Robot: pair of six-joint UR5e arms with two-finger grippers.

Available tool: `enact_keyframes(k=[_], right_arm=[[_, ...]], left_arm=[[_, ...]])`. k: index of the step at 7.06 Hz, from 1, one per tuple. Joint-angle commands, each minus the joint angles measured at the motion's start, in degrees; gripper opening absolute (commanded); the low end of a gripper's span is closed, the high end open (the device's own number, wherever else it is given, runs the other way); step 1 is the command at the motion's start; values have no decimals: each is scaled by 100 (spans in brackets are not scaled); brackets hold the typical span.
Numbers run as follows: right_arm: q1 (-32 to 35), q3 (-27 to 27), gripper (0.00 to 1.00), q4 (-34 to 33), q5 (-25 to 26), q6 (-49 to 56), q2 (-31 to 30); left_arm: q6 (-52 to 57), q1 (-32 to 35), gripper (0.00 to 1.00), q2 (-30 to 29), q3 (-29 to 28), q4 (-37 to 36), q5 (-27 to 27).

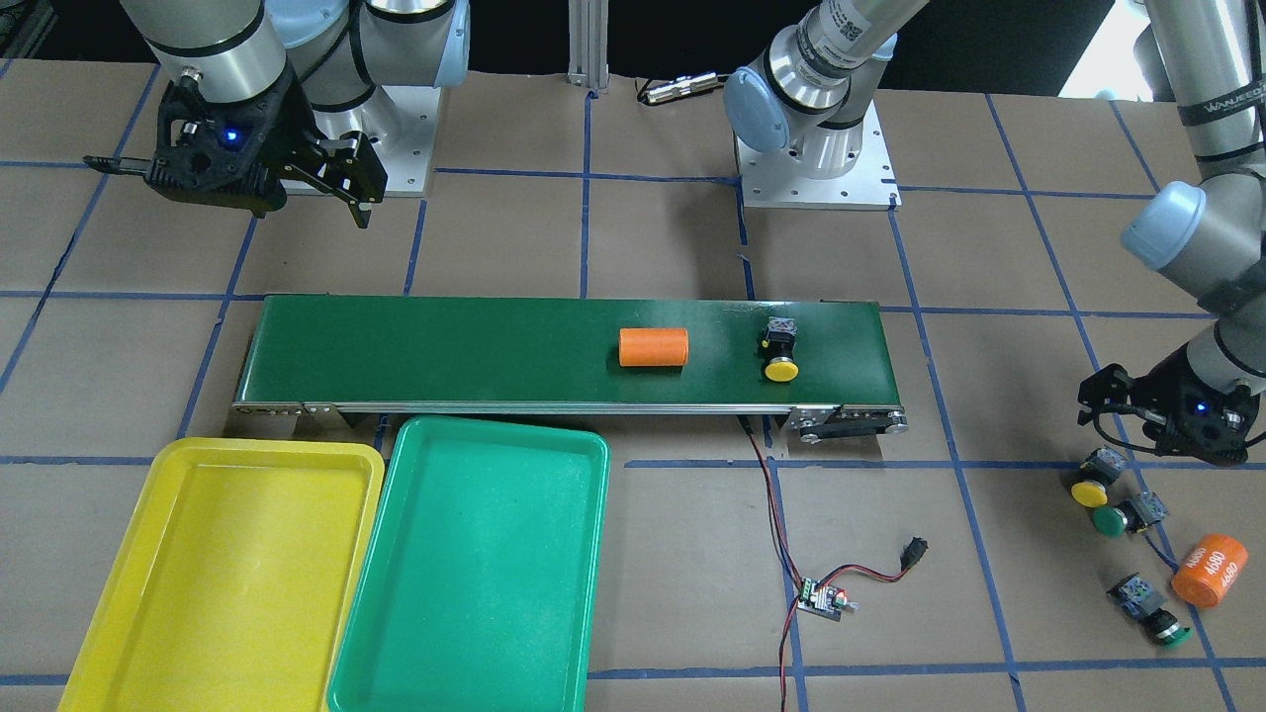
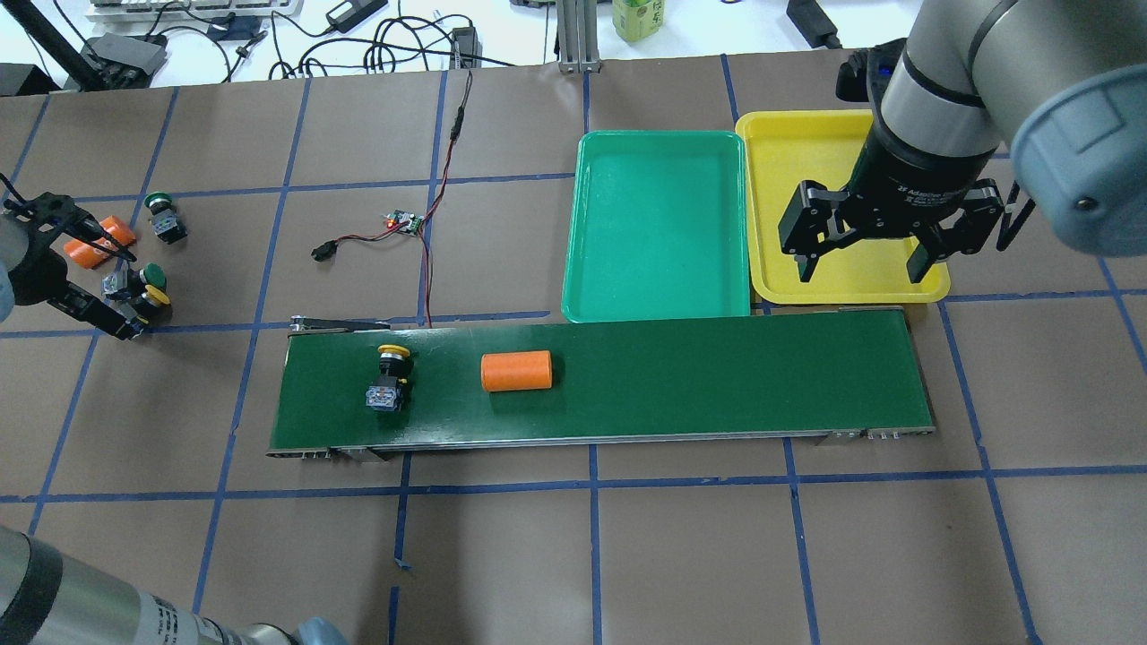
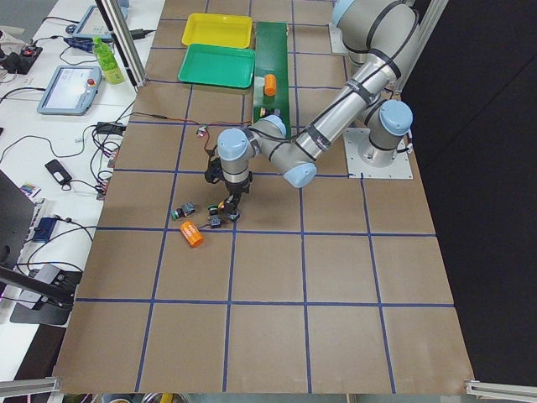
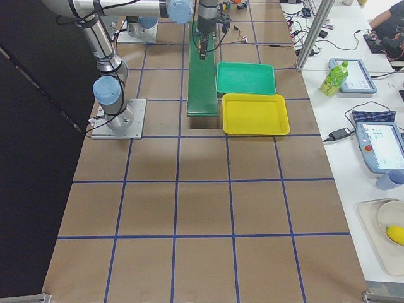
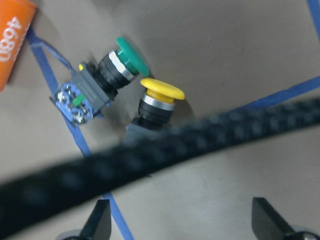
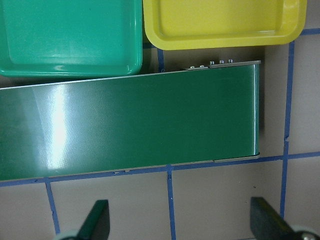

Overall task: Sort buttons by color to trays
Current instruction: 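Return the left gripper to the button cluster and grasp another button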

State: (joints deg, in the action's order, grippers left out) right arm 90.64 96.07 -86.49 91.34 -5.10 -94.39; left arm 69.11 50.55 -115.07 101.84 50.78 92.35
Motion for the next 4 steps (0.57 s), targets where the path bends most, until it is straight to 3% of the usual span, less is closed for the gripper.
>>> enact_keyframes(k=[1,4], right_arm=[[6,0,100,0,-2,0,0],[-3,0,100,0,-2,0,0]], left_arm=[[479,-89,100,-261,-33,-226,-33],[481,-90,100,-393,38,-226,-391]])
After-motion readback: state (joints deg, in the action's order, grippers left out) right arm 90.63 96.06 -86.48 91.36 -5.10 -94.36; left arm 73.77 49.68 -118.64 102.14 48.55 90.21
